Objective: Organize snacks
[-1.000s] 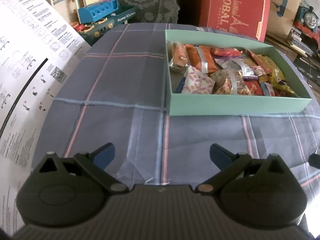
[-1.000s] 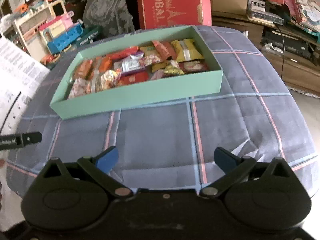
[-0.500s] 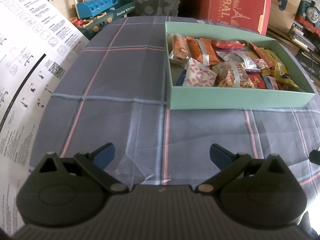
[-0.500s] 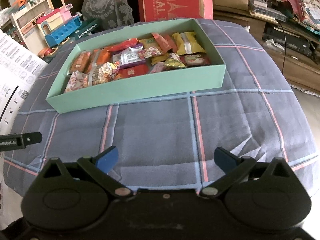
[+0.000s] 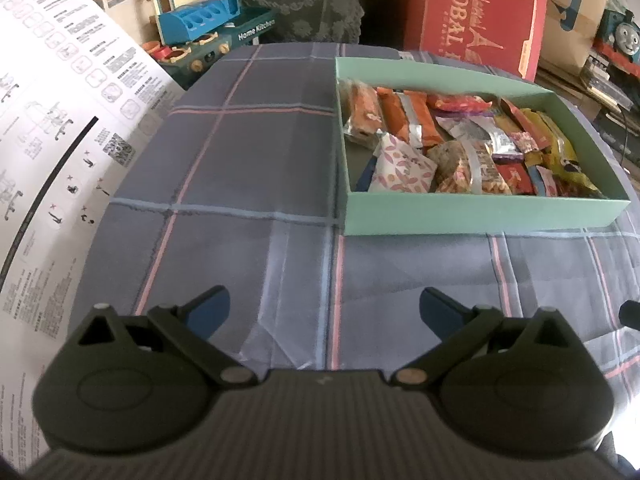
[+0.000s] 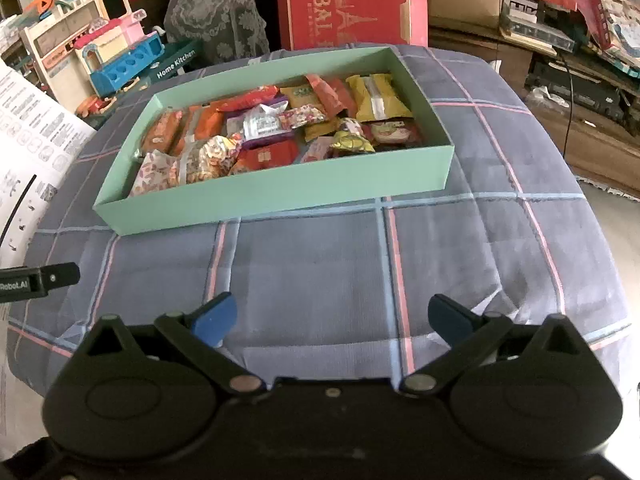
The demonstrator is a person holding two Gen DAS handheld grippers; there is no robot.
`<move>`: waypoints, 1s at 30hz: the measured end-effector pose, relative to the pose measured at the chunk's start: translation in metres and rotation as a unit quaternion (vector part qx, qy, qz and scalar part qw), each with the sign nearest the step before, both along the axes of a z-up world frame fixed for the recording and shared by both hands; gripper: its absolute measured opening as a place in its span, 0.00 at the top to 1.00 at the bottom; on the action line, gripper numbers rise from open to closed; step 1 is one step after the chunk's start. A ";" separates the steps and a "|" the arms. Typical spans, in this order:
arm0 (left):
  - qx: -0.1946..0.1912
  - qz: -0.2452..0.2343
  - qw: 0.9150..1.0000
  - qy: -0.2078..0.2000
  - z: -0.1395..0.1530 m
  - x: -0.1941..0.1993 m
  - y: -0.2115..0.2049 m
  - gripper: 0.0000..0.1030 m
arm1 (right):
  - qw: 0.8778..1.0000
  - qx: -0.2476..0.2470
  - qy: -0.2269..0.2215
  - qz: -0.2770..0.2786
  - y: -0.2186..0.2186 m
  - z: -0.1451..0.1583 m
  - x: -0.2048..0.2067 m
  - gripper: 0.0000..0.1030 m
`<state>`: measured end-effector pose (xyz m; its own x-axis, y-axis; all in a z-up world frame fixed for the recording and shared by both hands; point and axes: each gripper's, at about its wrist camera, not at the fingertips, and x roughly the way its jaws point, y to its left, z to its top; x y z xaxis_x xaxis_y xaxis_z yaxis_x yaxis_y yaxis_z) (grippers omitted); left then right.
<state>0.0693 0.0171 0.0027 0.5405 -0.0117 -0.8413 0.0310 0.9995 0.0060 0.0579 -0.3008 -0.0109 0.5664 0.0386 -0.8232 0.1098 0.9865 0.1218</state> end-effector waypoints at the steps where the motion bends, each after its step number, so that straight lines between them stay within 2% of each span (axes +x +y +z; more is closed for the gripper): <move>1: 0.000 0.000 1.000 -0.001 0.001 0.000 0.000 0.00 | 1.000 0.000 -0.001 0.000 0.000 0.000 0.000 0.00; 30: 0.006 -0.004 1.000 -0.025 0.015 -0.006 -0.002 0.00 | 1.000 -0.005 -0.011 0.005 0.003 0.008 0.001 0.00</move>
